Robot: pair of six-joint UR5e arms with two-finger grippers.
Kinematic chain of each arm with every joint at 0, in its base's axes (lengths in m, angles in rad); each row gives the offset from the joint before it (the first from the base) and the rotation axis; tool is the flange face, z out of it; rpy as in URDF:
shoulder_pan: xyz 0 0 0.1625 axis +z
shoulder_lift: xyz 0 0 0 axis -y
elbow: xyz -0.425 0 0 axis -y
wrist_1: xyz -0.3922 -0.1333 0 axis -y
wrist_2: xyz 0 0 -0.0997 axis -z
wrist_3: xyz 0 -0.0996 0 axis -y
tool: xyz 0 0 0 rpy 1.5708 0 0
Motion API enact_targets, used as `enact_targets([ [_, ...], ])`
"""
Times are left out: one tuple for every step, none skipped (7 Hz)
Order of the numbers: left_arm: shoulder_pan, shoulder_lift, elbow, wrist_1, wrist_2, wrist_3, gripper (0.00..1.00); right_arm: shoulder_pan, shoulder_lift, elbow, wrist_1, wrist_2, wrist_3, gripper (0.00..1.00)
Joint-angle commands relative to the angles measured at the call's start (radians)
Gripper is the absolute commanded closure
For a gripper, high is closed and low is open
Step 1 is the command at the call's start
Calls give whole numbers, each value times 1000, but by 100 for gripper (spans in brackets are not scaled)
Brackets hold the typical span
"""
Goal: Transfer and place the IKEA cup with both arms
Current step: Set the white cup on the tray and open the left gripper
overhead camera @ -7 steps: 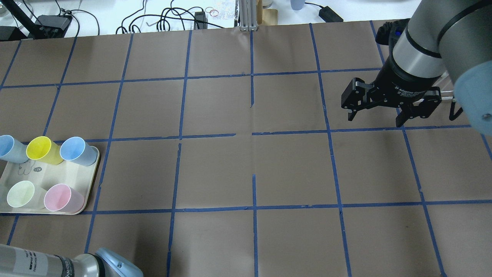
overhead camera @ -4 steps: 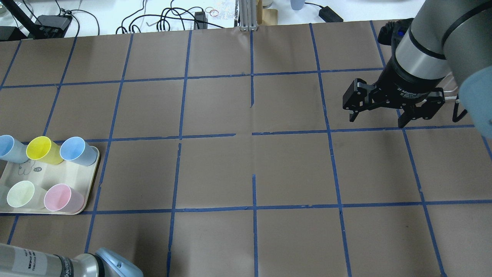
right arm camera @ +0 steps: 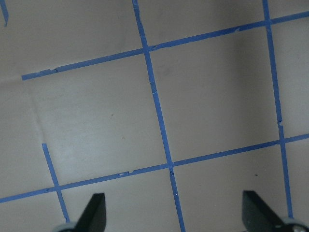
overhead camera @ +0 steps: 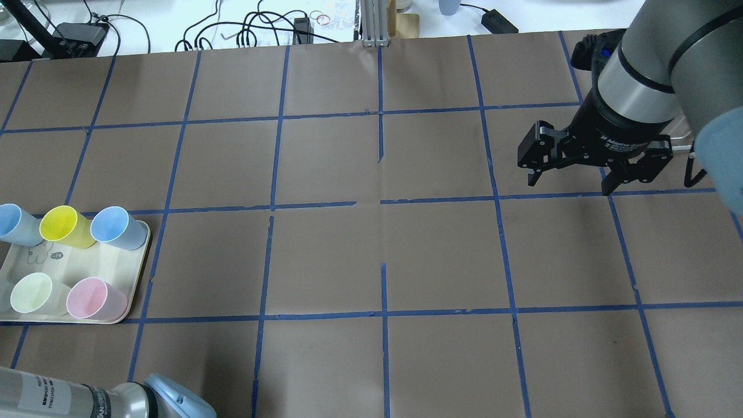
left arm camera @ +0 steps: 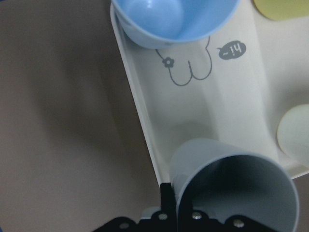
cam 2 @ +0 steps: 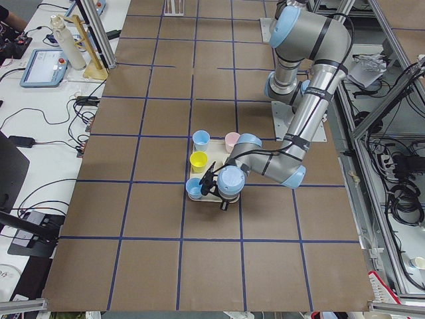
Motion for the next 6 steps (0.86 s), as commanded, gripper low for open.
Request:
enact_targets([
  [1,0,-2,0,3,0,92,1,-2,2,0,0,0,0],
  [1,0,-2,0,3,0,90,0,-2,2,0,0,0,0],
  [1,-3,-2,0,5,0,86,1,-3,2,0,0,-1,0],
  [1,-9,-2,0,5,0,83,1,-5,2,2,0,-1,0],
  [1,-12,-4,-2,6,0,77,1,-6,2,2,2,0,0],
  [1,-13,-5,-2,8,0,75,1,-8,2,2,2,2,0],
])
